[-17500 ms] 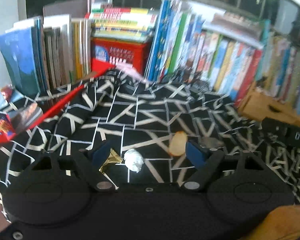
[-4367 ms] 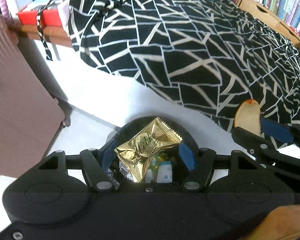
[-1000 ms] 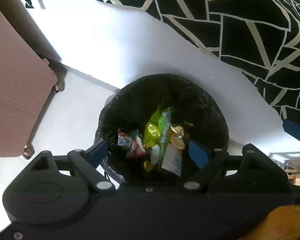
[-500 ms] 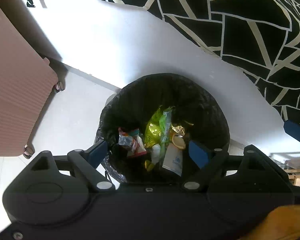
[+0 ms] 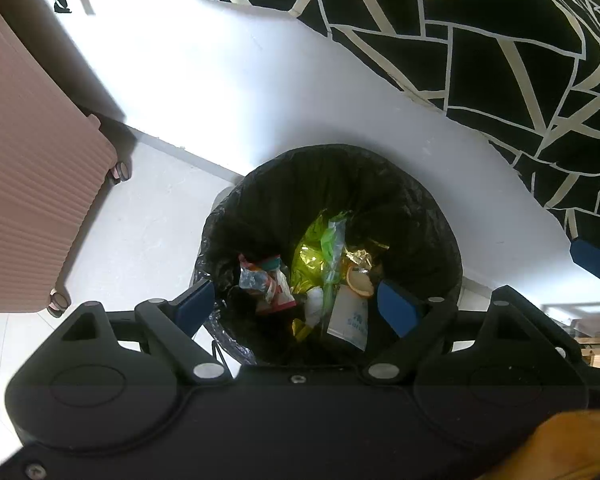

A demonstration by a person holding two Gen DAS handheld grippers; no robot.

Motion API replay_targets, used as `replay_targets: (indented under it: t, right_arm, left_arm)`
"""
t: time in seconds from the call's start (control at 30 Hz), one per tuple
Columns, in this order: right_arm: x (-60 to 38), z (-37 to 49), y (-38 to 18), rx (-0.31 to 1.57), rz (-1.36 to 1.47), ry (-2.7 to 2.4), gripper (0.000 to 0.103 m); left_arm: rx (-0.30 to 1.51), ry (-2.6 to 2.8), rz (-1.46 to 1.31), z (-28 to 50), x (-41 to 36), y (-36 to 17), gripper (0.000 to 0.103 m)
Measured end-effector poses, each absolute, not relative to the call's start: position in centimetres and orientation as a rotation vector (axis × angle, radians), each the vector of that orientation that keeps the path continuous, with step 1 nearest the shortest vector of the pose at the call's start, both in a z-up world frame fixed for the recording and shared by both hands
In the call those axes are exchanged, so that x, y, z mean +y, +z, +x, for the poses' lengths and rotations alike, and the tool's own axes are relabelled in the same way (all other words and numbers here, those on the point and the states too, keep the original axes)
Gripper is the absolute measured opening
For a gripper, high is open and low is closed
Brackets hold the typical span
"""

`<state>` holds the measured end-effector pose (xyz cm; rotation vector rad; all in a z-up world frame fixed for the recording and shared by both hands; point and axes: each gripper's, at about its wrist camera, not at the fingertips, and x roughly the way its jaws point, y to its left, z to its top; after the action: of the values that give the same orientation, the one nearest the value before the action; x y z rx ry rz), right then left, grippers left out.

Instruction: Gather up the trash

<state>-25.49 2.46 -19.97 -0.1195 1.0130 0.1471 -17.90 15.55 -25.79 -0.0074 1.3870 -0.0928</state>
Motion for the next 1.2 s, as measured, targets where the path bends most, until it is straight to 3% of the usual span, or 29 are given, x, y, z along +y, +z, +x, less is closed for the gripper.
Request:
replay_targets:
  t: [1.2]
  right_arm:
    - [2.05,-25.79,-20.21,1.018,-0.11,0.131,0.081]
  left_arm:
    - [1.395,-0.083,-0.001,-18.27,15.29,-26.3,0.088]
